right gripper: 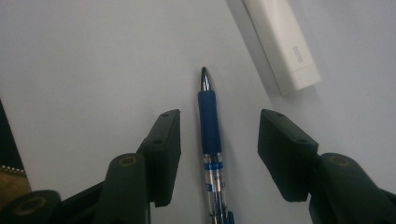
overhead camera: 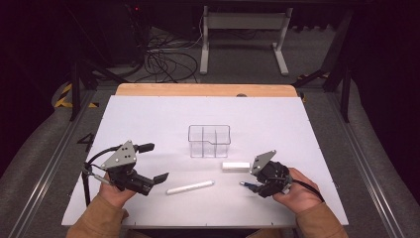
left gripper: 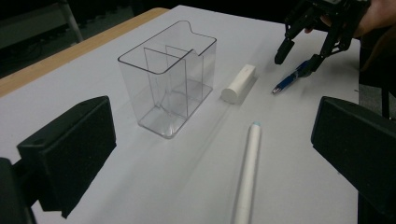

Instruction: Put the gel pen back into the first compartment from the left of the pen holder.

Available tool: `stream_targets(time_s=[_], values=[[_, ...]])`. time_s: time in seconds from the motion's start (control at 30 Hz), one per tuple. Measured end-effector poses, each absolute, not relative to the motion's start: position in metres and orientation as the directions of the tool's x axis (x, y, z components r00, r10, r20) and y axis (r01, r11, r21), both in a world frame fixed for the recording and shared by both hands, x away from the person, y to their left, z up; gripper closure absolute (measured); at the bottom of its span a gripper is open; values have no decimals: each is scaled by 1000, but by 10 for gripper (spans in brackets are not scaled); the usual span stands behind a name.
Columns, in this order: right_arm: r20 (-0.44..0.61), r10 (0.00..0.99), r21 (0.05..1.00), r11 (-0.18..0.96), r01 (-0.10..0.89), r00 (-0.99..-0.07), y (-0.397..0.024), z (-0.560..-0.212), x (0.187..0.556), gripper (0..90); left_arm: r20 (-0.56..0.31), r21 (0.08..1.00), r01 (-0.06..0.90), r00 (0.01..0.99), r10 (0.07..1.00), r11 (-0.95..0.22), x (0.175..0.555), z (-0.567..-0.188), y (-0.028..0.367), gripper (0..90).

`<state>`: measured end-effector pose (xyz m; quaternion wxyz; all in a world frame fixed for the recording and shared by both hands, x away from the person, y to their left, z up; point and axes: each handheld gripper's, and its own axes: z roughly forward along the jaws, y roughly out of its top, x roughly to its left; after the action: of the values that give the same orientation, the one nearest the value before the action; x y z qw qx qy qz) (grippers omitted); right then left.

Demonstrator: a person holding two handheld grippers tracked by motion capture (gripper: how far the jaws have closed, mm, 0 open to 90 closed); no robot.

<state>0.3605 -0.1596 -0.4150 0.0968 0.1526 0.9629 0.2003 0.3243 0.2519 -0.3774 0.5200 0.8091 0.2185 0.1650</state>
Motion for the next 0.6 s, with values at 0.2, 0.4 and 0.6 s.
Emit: stream_targets(time_s=[0.2,0.4,0.6], values=[[-120,332,361,893,270,-936,-160,-419,361,521,36,913,185,850,525,-363,324,-378,252,8],[-121,324,327,906,270,-938,-162,-422,362,575,36,911,188,851,525,-368,325,-378,251,8],[-125,312,314,913,260,-942,-162,-423,362,651,34,909,192,850,525,-369,325,-379,251,8]])
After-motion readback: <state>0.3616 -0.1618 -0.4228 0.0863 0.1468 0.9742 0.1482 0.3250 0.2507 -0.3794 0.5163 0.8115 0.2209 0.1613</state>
